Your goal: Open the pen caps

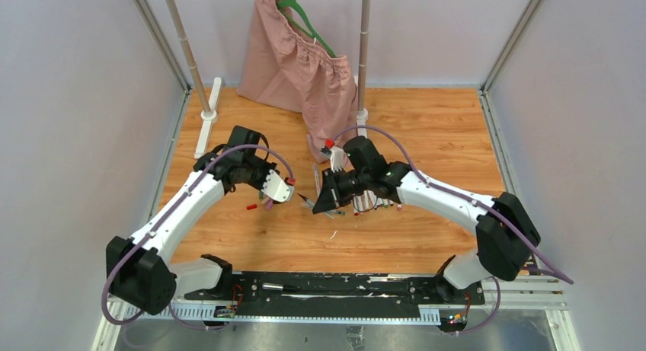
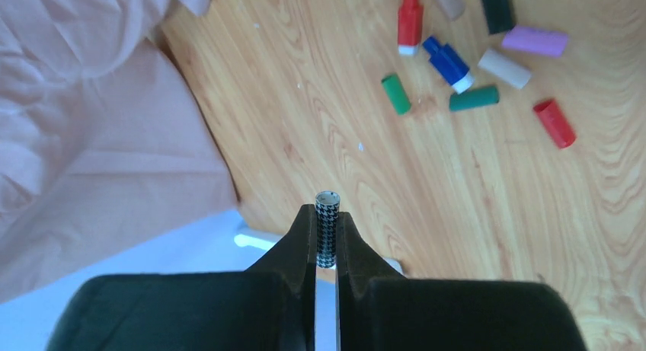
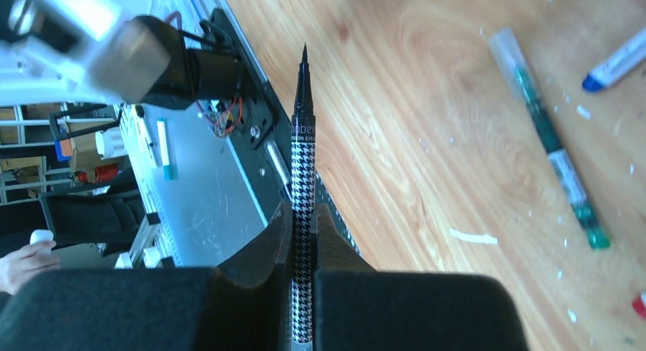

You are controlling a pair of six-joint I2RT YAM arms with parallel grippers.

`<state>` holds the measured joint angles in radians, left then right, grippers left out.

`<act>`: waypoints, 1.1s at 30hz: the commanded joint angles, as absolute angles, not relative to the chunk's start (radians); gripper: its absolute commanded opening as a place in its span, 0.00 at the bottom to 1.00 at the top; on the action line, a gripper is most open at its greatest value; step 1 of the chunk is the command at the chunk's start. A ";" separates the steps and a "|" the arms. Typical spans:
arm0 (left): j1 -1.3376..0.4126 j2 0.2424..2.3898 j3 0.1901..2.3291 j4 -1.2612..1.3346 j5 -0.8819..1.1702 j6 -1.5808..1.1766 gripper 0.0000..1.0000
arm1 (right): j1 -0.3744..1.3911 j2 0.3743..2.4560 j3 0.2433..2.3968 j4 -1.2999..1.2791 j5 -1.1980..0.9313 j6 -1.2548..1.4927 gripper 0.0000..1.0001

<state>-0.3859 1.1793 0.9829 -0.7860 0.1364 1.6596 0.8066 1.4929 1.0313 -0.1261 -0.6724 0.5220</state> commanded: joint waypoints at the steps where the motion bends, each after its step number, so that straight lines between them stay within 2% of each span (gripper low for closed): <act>1: -0.371 1.216 0.976 -0.704 0.016 1.635 0.00 | 0.785 1.410 0.993 -0.287 -0.643 0.459 0.00; 5: -0.370 1.252 0.998 -0.703 0.069 1.540 0.00 | 0.754 1.356 0.965 -0.311 -0.543 0.452 0.00; 9: -0.376 1.321 1.042 -0.746 0.160 1.368 0.00 | 0.729 1.367 0.952 -0.313 -0.303 0.442 0.00; 19: -0.392 1.522 1.105 -0.754 0.253 1.152 0.00 | 0.710 1.515 0.905 -0.177 -0.051 0.418 0.00; 26: -0.400 1.637 1.135 -0.646 0.264 1.018 0.00 | 0.718 1.613 0.905 -0.114 0.034 0.437 0.00; 29: -0.400 1.650 1.118 -0.588 0.253 0.976 0.10 | 0.726 1.627 0.887 -0.094 0.061 0.457 0.09; 33: -0.404 1.671 1.094 -0.585 0.276 0.963 0.17 | 0.734 1.624 0.862 -0.086 0.099 0.476 0.19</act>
<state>-0.3958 1.6516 1.1107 -0.6296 0.2440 1.0157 0.7208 1.6245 0.8913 -0.1066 0.0151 0.4507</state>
